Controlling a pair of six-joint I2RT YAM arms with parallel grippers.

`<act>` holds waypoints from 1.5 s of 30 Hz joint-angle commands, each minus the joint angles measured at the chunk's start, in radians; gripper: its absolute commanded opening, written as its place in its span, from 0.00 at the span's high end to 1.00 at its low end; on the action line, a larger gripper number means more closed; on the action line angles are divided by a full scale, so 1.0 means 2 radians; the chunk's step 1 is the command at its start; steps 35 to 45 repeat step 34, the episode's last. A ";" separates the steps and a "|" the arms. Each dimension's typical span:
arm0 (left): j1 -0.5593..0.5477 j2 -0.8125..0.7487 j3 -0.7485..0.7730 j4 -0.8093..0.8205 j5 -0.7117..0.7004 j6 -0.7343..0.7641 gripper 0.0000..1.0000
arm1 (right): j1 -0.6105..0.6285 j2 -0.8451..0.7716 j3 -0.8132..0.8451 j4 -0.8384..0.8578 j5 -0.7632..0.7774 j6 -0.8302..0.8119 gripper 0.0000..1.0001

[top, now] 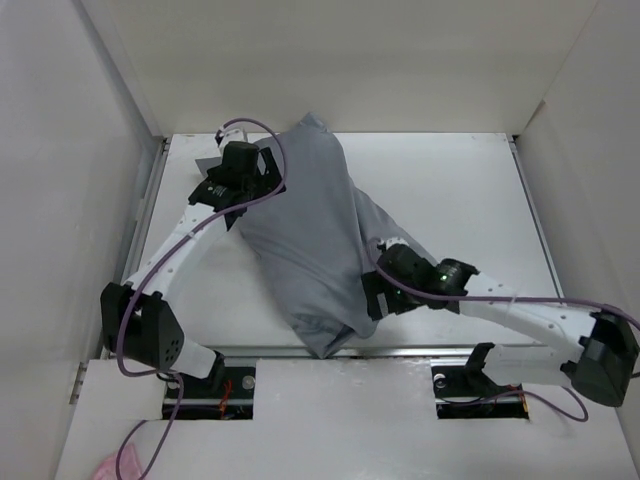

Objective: Put the pillow into the pillowcase

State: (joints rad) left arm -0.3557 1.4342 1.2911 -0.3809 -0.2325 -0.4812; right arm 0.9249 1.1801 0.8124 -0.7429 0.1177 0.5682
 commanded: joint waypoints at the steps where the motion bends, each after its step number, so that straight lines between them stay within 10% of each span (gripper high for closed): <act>1: 0.004 -0.001 0.022 0.001 0.000 0.007 0.00 | 0.005 -0.039 0.084 -0.045 0.095 -0.001 0.00; 9: 0.004 -0.152 -0.083 0.070 0.004 -0.035 0.00 | -0.046 -0.055 0.163 0.070 0.274 0.017 0.00; 18: -0.022 -0.283 -0.159 0.085 -0.088 -0.054 0.00 | -0.282 0.065 0.263 0.187 0.059 -0.098 0.00; 45: -0.022 -0.277 -0.155 0.033 -0.108 -0.072 0.00 | -0.297 0.075 0.216 0.261 -0.027 -0.142 0.00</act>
